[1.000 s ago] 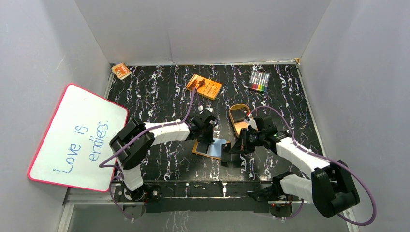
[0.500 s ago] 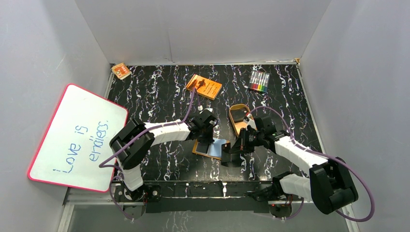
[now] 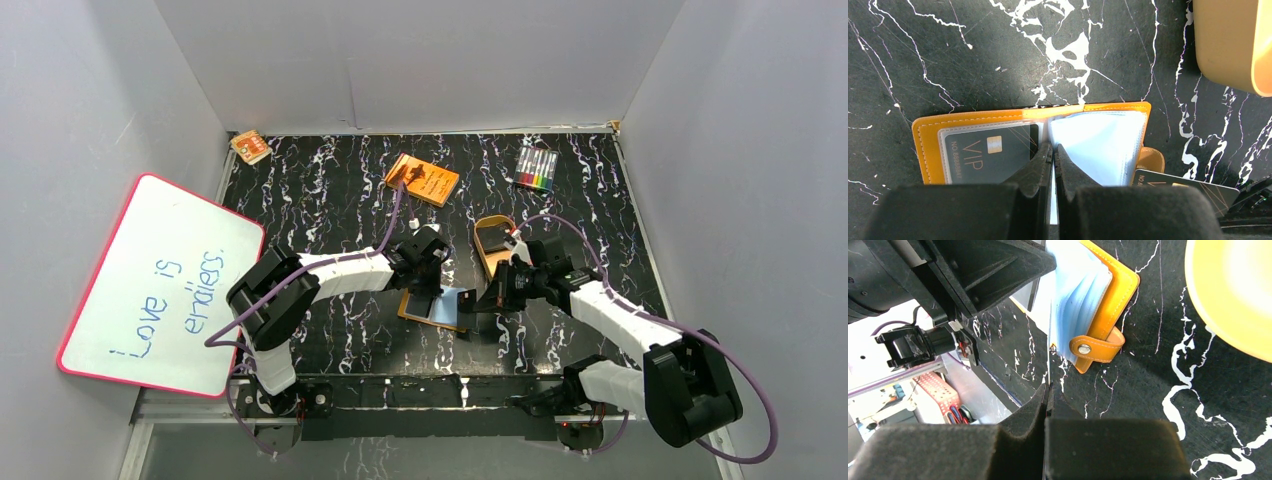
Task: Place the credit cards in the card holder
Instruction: Turn over the card slot in the card holder.
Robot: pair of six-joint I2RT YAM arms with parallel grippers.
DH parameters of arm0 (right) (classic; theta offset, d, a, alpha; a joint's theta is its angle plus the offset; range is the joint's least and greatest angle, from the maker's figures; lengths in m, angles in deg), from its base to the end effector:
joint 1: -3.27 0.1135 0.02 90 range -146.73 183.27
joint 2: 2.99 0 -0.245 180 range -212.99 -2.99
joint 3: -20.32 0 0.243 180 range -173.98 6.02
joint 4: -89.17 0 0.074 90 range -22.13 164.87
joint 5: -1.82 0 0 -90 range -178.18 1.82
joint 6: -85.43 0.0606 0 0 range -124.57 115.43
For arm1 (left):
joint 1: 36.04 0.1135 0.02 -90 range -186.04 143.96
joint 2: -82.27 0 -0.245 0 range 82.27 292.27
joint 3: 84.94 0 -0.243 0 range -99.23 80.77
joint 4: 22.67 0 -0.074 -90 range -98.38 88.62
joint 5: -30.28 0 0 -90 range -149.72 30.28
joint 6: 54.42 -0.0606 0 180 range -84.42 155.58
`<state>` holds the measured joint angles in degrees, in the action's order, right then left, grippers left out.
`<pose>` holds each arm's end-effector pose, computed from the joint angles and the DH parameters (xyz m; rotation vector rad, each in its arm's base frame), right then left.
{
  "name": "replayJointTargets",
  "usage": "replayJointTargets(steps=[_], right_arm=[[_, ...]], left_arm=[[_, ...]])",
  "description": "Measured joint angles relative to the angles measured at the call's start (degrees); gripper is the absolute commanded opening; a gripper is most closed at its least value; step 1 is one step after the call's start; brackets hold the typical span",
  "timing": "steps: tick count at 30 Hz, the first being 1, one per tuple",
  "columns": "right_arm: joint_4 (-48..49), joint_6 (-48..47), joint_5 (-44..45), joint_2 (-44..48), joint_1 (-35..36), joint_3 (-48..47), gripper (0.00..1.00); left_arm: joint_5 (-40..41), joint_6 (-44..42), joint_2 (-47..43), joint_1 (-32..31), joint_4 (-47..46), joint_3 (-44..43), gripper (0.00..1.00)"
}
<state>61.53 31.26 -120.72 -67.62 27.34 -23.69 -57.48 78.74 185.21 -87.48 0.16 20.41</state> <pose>0.1928 0.1218 0.1560 -0.0211 2.5704 1.1323 0.2345 -0.2904 0.1324 0.1686 2.5759 -0.6353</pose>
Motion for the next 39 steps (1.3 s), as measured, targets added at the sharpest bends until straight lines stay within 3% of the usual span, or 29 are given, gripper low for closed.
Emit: replayJointTargets(steps=[14, 27, 39], right_arm=[[1.4, 0.0, -3.7, -3.7, 0.0, 0.1, 0.00], [1.4, 0.2, -0.8, -0.6, 0.0, 0.3, 0.00], [1.4, 0.1, -2.3, -3.3, 0.0, 0.3, 0.00]], left_arm=[[0.0, 0.4, 0.0, 0.0, 0.0, 0.0, 0.00], [0.1, 0.6, -0.3, 0.0, -0.7, 0.6, 0.00], [0.1, 0.6, -0.3, 0.0, -0.8, 0.7, 0.00]])
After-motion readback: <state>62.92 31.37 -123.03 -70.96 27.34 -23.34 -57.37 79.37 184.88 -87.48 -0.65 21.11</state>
